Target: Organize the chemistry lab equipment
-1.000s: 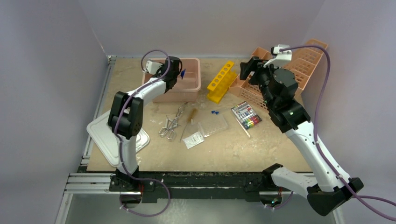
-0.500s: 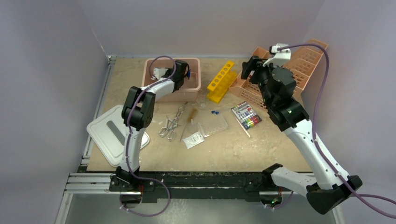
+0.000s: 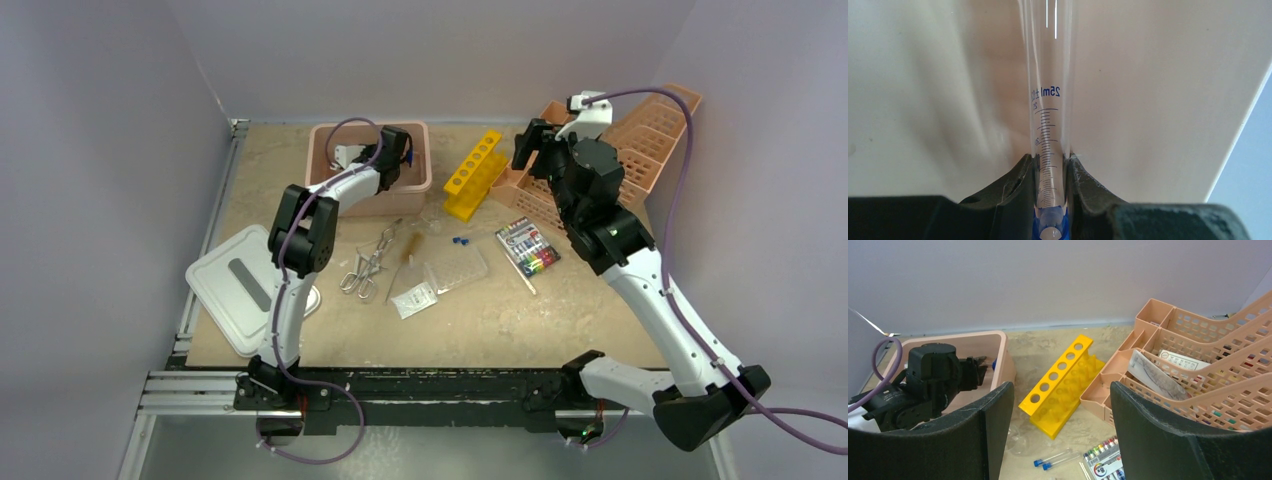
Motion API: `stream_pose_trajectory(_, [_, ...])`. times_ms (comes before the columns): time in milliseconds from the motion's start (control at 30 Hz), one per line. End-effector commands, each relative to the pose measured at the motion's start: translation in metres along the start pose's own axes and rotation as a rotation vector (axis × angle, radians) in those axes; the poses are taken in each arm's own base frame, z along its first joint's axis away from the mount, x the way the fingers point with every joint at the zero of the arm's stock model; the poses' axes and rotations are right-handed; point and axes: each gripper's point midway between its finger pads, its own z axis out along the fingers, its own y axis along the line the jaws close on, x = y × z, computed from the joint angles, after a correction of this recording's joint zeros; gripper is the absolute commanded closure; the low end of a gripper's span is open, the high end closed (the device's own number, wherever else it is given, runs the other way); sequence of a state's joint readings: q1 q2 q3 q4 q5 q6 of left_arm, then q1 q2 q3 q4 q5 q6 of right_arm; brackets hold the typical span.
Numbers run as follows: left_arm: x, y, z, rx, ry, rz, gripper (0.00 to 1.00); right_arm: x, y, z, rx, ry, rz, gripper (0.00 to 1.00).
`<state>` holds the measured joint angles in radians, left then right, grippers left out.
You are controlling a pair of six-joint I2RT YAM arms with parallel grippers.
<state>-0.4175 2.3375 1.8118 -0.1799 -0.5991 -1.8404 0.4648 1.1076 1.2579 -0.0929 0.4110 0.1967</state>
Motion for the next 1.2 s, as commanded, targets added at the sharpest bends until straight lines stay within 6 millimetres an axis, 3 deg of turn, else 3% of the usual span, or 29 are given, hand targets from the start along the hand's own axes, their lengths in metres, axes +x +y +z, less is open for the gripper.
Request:
stream_pose_trajectory(0, [-0.002,-0.003,0.006,0.003,-0.021,-0.027,0.79,-0.031,-0.002,-0.008,0.009,-0.083,0.016,0.28])
stream_pose_trajectory(367, [-0.003,0.000,0.008,-0.008,-0.015,-0.011,0.62,-0.038,-0.006,-0.017,0.012,-0.107,0.011,0.28])
stream_pose_trajectory(533, [-0.008,-0.010,0.002,0.008,-0.027,0.022,0.57,-0.038,-0.008,-0.020,0.015,-0.109,0.020,0.28])
stream_pose_trajectory(733, [-0.016,-0.036,-0.015,0.047,-0.037,0.073,0.46,-0.036,-0.008,-0.020,0.015,-0.103,0.017,0.28])
stream_pose_trajectory(900, [-0.033,-0.059,-0.036,0.076,-0.059,0.167,0.34,-0.031,0.018,-0.017,-0.126,-0.077,-0.021,0.24])
stream_pose_trajectory(1167, [-0.070,-0.080,-0.077,0.129,-0.076,0.291,0.31,-0.006,0.054,-0.007,-0.294,0.052,-0.031,0.22])
